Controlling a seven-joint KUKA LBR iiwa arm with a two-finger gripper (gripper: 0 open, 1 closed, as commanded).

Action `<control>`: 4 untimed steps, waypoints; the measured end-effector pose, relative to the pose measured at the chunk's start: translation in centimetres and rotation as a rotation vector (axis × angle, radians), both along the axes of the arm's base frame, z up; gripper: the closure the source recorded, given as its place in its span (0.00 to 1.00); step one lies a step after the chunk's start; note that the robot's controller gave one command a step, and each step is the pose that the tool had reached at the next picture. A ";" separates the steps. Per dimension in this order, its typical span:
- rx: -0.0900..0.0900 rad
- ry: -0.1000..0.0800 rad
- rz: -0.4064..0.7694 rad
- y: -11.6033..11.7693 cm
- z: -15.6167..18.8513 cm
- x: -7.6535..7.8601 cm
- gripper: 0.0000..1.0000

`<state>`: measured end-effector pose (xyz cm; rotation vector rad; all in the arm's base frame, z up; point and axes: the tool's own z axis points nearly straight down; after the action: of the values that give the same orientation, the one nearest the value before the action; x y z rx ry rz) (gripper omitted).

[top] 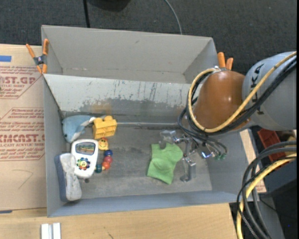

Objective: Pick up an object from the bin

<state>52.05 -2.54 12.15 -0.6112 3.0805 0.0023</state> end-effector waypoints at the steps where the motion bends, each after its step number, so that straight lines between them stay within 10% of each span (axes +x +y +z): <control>1: -0.001 0.001 0.029 0.3 -4.2 1.1 0.00; 2: 0.001 -0.003 0.054 -0.1 -6.0 1.0 1.00; 4: 0.001 -0.001 0.057 -0.2 -5.3 0.9 1.00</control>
Offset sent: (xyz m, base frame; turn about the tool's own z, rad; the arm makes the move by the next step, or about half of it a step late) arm 0.0075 -0.0047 -0.0515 -0.0638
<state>52.93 -2.69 6.80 -0.6991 3.0602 0.0029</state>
